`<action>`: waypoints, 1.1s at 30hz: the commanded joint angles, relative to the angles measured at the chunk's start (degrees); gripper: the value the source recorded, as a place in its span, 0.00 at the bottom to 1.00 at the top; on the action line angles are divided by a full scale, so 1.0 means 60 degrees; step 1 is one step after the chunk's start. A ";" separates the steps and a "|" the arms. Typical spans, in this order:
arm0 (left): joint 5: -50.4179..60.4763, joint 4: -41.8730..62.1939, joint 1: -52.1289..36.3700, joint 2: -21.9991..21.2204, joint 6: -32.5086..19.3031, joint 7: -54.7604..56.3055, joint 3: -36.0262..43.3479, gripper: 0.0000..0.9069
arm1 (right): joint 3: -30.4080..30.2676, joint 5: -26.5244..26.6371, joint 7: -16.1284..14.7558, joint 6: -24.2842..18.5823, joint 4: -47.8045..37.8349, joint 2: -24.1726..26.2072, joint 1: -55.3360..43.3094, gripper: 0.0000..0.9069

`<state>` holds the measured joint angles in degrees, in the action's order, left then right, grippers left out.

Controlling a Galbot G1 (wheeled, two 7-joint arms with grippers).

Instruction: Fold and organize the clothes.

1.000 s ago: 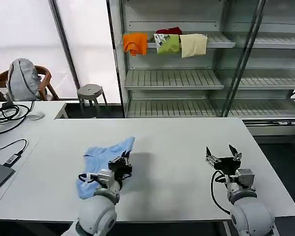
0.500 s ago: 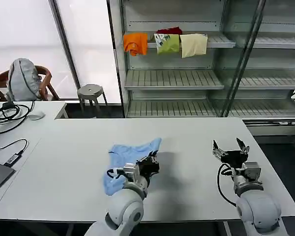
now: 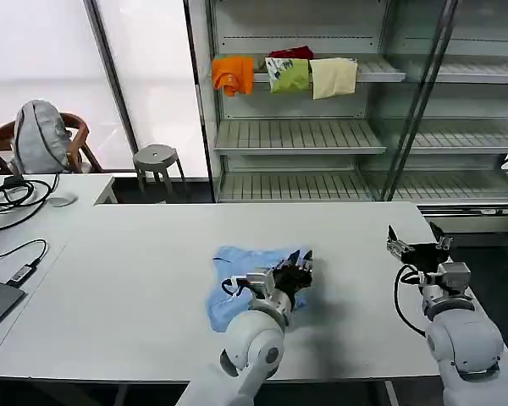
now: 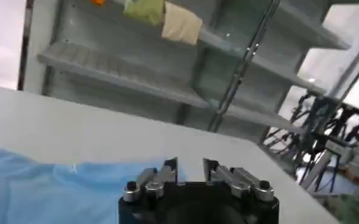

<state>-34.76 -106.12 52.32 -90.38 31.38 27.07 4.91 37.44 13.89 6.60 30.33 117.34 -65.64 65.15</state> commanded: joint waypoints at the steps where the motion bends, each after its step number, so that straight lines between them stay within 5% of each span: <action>1: -0.0753 0.0158 -0.0675 -0.0535 -0.1048 -0.0502 -0.0299 1.00 | 0.0167 0.0085 -0.0115 -0.0216 -0.0371 0.0370 -0.0342 1.00; 3: -0.0781 -0.0116 -0.0918 -0.0276 -0.1075 -0.0626 -0.0725 1.00 | 0.0135 0.0053 -0.0175 -0.0384 -0.0441 0.0361 -0.0356 1.00; 6: 0.1212 -0.0547 -0.0641 0.1399 -0.1638 -0.2196 -0.1654 1.00 | 0.0084 -0.0131 -0.0346 -0.0869 -0.0594 0.0365 -0.0324 1.00; 10: 0.4621 -0.0486 0.0647 0.3768 -0.4589 -0.5164 -0.4006 1.00 | 0.0066 -0.0614 -0.0345 -0.1344 -0.1168 0.0194 -0.0424 1.00; 15: 0.3238 0.0116 0.2210 0.5352 -0.5347 -0.6066 -0.6488 1.00 | -0.0096 -0.0327 -0.0476 -0.1952 -0.1326 -0.0053 -0.0384 1.00; 19: 0.3270 0.0498 0.2629 0.5300 -0.5864 -0.6282 -0.7002 1.00 | -0.0422 -0.0168 -0.0468 -0.2033 -0.1402 -0.0102 -0.0482 1.00; 33: 0.4723 -0.0251 0.2302 0.4358 -0.5503 -0.5934 -0.6692 1.00 | -0.1357 -0.0107 -0.0573 -0.2183 -0.1645 0.0055 -0.0818 1.00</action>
<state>-13.04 -106.83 63.75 -65.82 1.66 -5.47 -29.71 32.56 12.99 3.62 18.83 108.80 -65.58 61.05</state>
